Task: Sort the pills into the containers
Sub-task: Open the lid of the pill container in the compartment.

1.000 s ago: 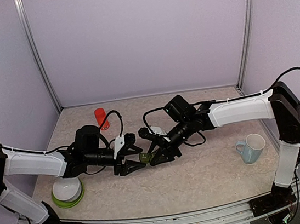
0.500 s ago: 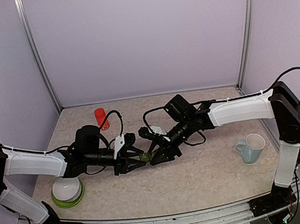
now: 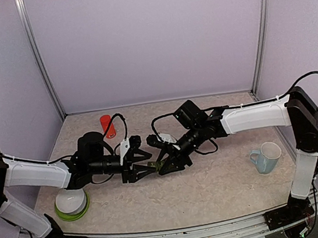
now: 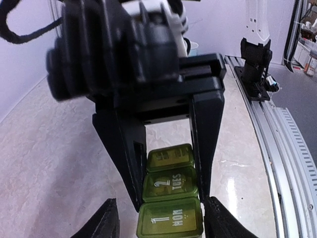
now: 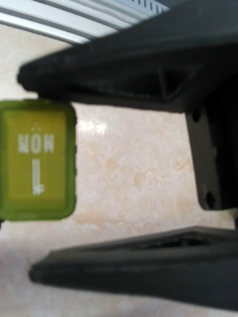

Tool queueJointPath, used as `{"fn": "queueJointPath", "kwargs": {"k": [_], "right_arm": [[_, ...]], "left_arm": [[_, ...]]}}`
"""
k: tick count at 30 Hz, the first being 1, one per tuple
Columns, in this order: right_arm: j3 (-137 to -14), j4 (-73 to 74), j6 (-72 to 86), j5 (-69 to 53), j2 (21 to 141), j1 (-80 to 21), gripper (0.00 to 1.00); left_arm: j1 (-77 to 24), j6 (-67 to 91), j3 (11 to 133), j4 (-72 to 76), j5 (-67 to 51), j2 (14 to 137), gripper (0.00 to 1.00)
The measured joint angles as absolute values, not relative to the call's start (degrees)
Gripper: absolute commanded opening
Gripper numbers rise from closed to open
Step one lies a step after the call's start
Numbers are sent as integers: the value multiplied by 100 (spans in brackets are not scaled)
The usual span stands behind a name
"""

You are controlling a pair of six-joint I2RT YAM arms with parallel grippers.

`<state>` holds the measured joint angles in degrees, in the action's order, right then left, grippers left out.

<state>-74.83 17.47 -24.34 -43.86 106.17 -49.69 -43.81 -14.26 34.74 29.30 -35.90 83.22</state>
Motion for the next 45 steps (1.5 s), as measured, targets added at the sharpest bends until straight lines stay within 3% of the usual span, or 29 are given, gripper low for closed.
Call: {"fn": "queueJointPath", "kwargs": {"k": [3,8,12,31,41,45], "right_arm": [[-7483,1745,-2432,-4346,10617,-4969,34],[-7483,1745,-2432,-4322,10617,-4969,34],[-7483,1750,-2434,-4327,10617,-4969,34],[-7522,1903,-2443,-4407,10617,-4963,34],[-7529,1999,-2462,-4407,10617,-4934,34],[-7529,1997,-2464,-4383,10617,-4934,34]], "left_arm": [[-4381,-1223,3468,3190,-3568,8346,58],[-4381,-1197,3485,3188,-3579,8414,73],[-4381,-1494,3498,2757,-3577,8322,74],[-4449,-2119,3813,1865,-3511,8353,44],[-4508,-2200,3896,1747,-3424,8405,17],[-4508,-2143,3896,1750,-3415,8407,16]]}}
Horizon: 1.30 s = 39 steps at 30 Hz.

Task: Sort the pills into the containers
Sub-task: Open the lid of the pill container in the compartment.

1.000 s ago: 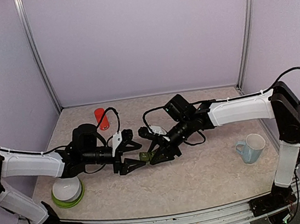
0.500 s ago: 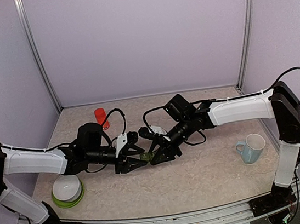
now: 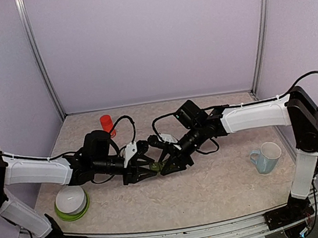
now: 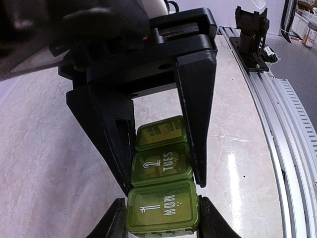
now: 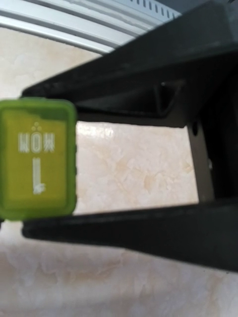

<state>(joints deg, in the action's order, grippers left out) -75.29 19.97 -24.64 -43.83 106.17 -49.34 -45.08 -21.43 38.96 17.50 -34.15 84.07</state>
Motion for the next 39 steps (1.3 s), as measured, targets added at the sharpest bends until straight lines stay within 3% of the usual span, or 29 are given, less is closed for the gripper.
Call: {"fn": "queueJointPath", "kwargs": {"k": [2,7,13,20,28,39], "right_arm": [[-7529,1997,-2464,-4364,10617,-4934,33],[-7529,1999,-2460,-4298,10617,-4932,33],[-7529,2008,-2434,-4283,10617,-4928,33],[-7529,1938,-2460,-4182,10617,-4923,33],[-7529,1907,-2469,-4134,10617,-4923,33],[-7548,2058,-2641,-4289,10619,-4923,33]], "left_arm": [[-4508,-2058,3896,1756,-3406,8414,26],[-4501,-1688,3898,1835,-3376,8458,27],[-4471,-1260,3898,1905,-3448,8503,48],[-4456,-631,4042,2150,-3509,8503,60],[-4451,-646,4101,1981,-3426,8355,89],[-4460,-1949,3986,1352,-3190,7968,82]]}}
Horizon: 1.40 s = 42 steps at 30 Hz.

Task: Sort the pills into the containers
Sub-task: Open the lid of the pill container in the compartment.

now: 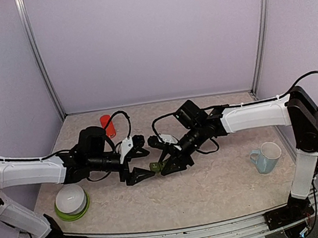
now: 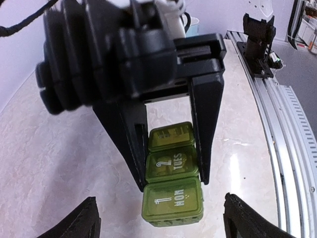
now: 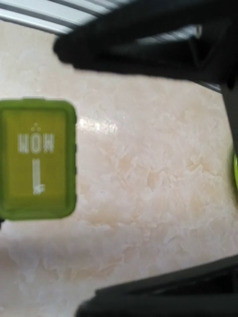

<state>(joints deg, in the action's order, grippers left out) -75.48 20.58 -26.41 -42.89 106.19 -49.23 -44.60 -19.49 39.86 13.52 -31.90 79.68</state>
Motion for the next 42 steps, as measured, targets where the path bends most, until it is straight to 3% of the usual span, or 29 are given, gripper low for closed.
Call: {"fn": "queueJointPath", "kwargs": {"k": [7,15,22,30,35,37,42], "right_arm": [[-7548,2123,-2703,-4377,10619,-4939,33],[-7548,2123,-2720,-4366,10617,-4947,34],[-7546,2139,-2716,-4292,10617,-4941,33],[-7546,2132,-2716,-4246,10617,-4941,33],[-7546,2134,-2703,-4222,10617,-4941,33],[-7546,2134,-2698,-4222,10617,-4941,33],[-7546,2126,-2694,-4215,10617,-4939,33]], "left_arm": [[-4342,-2451,4278,902,-3398,8302,79],[-4342,-2635,4543,628,-3673,8543,63],[-4324,-2733,4674,482,-3916,8720,56],[-4316,-2788,4698,379,-4025,8722,34],[-4316,-2792,4711,349,-4025,8729,26],[-4316,-2790,4727,329,-4025,8729,31],[-4316,-2718,4731,340,-4003,8729,67]]}}
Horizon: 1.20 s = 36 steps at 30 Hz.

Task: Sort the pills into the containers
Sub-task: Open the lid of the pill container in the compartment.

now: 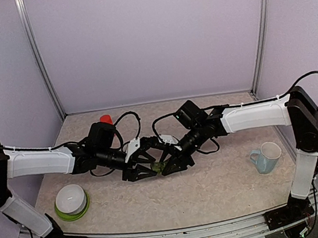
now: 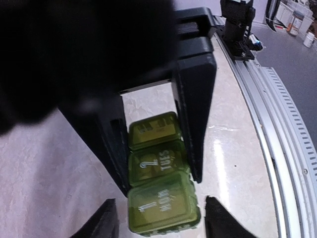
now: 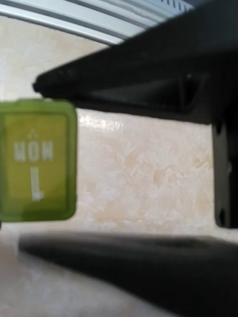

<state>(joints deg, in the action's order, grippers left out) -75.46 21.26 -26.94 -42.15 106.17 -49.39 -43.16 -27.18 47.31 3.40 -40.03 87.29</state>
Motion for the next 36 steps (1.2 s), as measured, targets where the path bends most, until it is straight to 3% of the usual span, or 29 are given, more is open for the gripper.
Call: {"fn": "queueJointPath", "kwargs": {"k": [6,36], "right_arm": [[-7546,2134,-2694,-4176,10617,-4950,33],[-7620,2010,-2718,-3809,10619,-4987,33]], "left_arm": [[-4300,-2451,4733,486,-3835,8729,76],[-4045,-1514,4733,864,-3769,8774,78]]}}
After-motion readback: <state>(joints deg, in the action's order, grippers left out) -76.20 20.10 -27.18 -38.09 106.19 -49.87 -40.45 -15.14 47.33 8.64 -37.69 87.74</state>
